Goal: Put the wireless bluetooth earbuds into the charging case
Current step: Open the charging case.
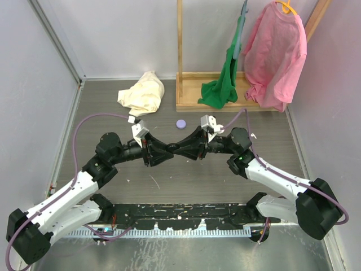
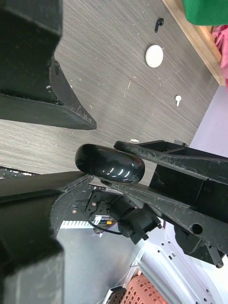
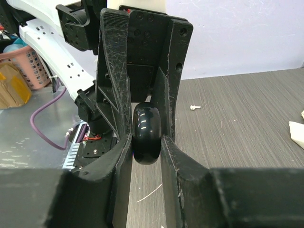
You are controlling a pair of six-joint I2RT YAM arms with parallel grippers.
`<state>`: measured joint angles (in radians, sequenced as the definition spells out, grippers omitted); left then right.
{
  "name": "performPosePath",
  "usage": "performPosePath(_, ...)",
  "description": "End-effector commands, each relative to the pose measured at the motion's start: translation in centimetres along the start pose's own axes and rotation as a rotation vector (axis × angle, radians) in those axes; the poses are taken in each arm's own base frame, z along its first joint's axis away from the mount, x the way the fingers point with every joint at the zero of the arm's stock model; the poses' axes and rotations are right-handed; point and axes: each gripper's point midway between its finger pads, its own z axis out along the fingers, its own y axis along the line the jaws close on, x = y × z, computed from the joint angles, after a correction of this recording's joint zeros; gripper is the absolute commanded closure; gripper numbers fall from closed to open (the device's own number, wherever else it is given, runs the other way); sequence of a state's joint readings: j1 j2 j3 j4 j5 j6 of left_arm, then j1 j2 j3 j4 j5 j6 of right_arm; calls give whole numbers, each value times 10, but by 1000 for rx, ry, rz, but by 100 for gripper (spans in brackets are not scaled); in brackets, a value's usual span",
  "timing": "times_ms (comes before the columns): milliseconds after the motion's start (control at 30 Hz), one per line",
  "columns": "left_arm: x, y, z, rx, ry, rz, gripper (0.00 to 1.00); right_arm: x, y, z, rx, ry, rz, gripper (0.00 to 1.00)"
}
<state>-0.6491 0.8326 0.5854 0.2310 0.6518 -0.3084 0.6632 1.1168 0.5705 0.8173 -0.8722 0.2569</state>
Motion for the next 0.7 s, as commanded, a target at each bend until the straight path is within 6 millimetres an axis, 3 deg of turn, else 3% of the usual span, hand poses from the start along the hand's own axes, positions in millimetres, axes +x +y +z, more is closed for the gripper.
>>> performPosePath(0,-26,-9,3,41,-104,63,59,-38,2,5,-12,-86,-76,96)
performPosePath(233,-31,-10,5,54,-130,69,66,-38,2,6,-12,-92,-60,96)
performPosePath(500,-32,-11,6,68,-154,79,91,-35,4,7,-29,-95,-40,95)
performPosePath(567,-33,-11,5,66,-160,91,99,-35,5,6,-30,-98,-44,91)
performPosePath(667,-29,-10,4,62,-153,119,100,-39,3,5,-9,-115,-53,76)
